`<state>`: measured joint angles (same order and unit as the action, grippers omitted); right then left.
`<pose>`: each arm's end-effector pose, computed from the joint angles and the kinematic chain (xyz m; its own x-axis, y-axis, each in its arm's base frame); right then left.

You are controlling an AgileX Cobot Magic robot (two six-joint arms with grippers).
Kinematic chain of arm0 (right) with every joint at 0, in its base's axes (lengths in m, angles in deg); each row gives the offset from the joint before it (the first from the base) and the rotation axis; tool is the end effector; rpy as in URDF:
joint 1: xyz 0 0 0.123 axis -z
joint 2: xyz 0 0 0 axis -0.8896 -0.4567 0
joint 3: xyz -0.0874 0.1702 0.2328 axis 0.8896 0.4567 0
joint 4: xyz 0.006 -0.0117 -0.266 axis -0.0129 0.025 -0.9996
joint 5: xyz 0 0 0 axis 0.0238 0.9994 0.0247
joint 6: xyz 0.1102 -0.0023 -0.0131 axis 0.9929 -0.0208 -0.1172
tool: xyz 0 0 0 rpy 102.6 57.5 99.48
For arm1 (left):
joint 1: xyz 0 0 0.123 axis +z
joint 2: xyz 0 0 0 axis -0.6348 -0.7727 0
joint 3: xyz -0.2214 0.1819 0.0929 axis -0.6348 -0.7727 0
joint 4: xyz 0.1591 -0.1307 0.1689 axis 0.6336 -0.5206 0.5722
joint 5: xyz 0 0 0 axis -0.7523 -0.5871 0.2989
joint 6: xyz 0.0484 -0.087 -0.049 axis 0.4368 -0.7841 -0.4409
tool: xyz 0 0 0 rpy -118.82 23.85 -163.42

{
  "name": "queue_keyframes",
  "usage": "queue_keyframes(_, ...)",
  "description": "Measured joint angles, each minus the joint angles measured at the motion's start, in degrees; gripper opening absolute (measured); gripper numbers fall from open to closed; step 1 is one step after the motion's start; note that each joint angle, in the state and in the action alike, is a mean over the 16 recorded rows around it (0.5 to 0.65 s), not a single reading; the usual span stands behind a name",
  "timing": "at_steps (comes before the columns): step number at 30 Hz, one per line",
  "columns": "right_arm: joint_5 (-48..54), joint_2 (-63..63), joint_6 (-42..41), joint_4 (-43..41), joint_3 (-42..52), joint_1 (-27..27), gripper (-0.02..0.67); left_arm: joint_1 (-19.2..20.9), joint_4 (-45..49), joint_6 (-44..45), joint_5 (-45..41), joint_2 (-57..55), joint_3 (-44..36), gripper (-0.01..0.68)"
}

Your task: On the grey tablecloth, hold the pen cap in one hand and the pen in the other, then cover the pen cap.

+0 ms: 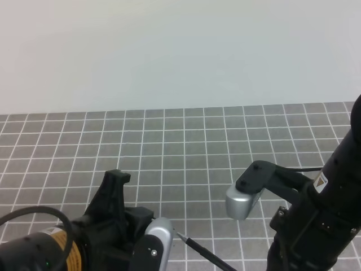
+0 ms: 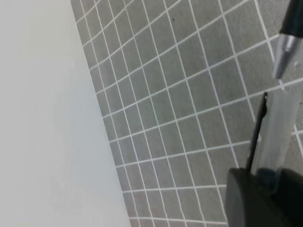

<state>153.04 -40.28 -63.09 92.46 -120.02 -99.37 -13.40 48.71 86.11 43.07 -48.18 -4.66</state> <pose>0.2006 0.2151 0.2947 -0.5239 -0.7705 -0.3632 -0.8407 0.3993 0.3657 0.1504 -0.1676 0.2705 0.5178 0.8305 -0.2053 0.6012 -0.1825 0.7780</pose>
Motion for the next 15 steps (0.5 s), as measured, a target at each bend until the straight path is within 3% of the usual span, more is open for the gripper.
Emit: queue_keyframes(15, 0.0, 0.0, -0.8, 1.1, 0.0, 0.0, 0.064, 0.0, 1.0, -0.4, 0.0, -1.1, 0.0, 0.07)
